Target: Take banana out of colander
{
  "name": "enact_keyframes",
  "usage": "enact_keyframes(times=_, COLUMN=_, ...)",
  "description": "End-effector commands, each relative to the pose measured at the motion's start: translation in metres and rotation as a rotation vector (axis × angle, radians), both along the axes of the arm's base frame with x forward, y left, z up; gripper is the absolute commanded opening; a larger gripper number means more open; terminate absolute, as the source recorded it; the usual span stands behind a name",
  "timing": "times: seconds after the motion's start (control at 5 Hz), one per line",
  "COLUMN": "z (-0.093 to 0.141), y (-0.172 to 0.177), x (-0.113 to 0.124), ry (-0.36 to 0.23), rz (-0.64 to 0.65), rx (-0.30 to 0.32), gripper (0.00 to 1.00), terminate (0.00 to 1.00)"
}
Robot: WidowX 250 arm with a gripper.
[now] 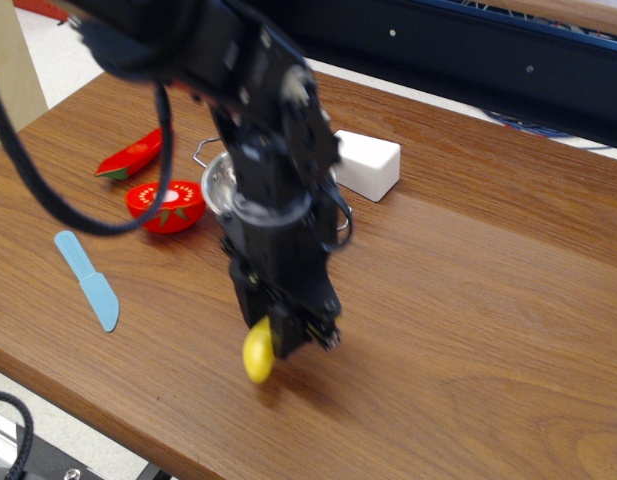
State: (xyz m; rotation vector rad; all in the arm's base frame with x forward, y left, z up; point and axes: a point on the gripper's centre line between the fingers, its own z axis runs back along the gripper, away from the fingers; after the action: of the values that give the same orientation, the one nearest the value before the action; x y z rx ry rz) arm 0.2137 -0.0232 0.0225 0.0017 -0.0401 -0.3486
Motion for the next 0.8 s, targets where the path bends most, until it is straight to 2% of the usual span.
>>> enact_keyframes(times=0.0, z=-0.004, y=0.001, x=-0.002, ry=-0.04, rz=0.023, rx=-0.01, gripper=1.0, terminate=0.0)
enact_keyframes(times=0.2, z=0.009, y=0.009, x=0.001, ry=-0.055, rz=0.048, rx=-0.023, gripper=1.0, terminate=0.0)
enact_keyframes(times=0.4, z=0.037, y=0.022, x=0.006, ry=-0.065, rz=0.083, rx=-0.07, gripper=1.0, terminate=0.0)
enact_keyframes(times=0.6, z=0.068, y=0.051, x=0.016, ry=-0.076, rz=0.156, rx=-0.12, gripper=1.0, terminate=0.0)
